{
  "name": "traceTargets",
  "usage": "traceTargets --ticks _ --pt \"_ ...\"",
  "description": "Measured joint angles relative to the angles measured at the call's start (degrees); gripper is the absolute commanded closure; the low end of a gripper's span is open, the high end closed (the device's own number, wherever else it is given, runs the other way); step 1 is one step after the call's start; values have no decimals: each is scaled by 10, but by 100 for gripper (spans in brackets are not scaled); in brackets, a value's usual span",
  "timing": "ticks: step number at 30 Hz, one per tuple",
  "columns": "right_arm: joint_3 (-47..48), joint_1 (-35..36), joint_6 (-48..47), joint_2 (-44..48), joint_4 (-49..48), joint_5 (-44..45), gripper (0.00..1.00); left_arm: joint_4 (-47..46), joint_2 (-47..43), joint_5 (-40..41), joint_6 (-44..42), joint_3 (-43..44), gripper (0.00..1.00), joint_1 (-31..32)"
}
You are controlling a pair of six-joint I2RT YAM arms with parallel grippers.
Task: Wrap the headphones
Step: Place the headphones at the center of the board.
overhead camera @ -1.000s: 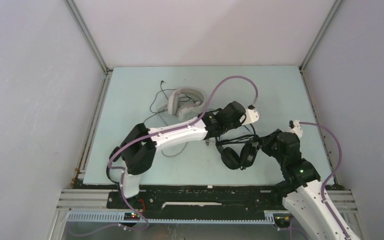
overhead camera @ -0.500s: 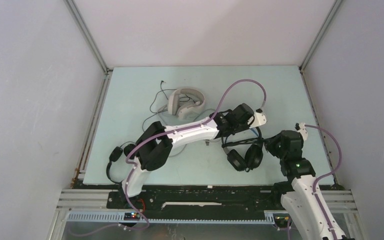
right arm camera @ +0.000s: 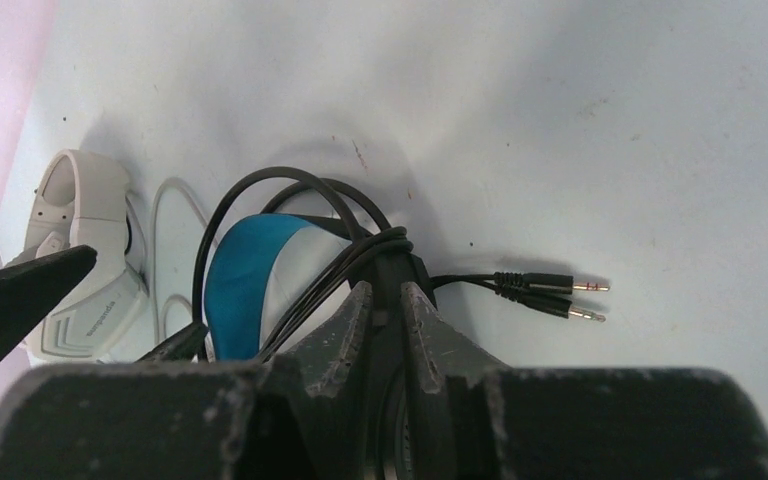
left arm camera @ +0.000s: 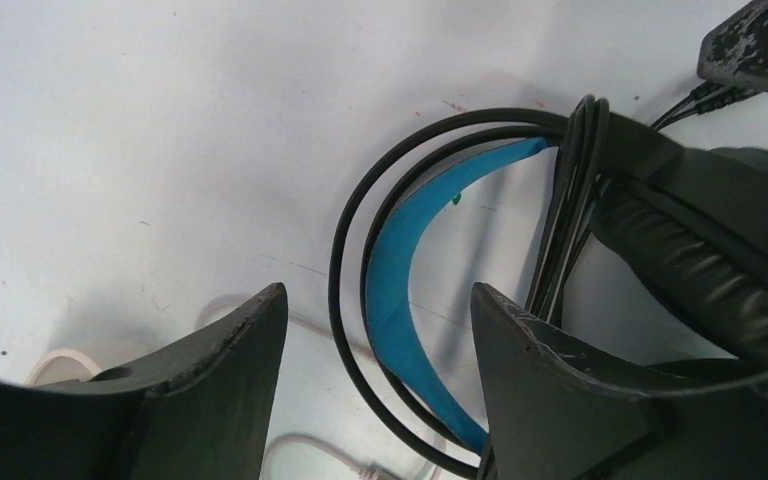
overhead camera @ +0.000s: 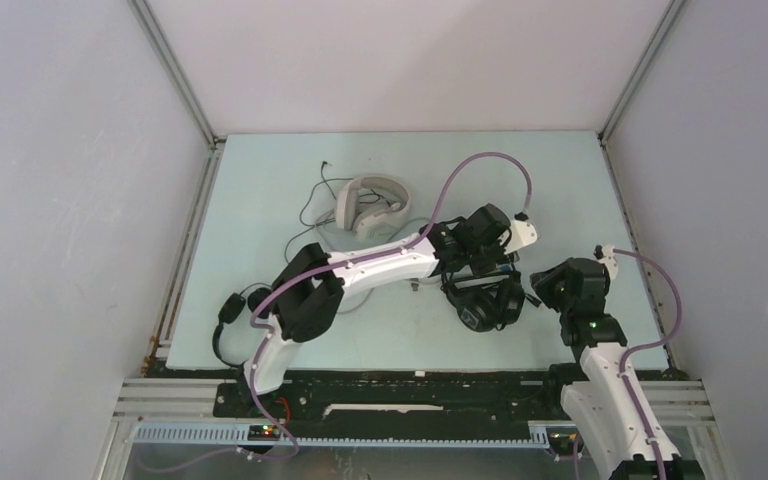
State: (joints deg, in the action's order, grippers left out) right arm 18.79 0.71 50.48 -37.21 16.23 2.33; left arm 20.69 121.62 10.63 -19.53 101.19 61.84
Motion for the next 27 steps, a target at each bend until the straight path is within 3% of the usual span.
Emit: traceTargets --ticks 6,14,20,27 --pt "2 -17 -23 7 0 -7 75 5 -14 -18 54 4 30 -9" --pt "50 -6 -80 18 7 -57 44 11 -138 -23 178 -49 31 -58" --pt "87 69 -170 -39 -5 -81 42 3 -273 -17 234 -143 31 -104" --pt "149 193 -238 -151 -34 -82 43 4 -427 -2 246 -270 30 -106"
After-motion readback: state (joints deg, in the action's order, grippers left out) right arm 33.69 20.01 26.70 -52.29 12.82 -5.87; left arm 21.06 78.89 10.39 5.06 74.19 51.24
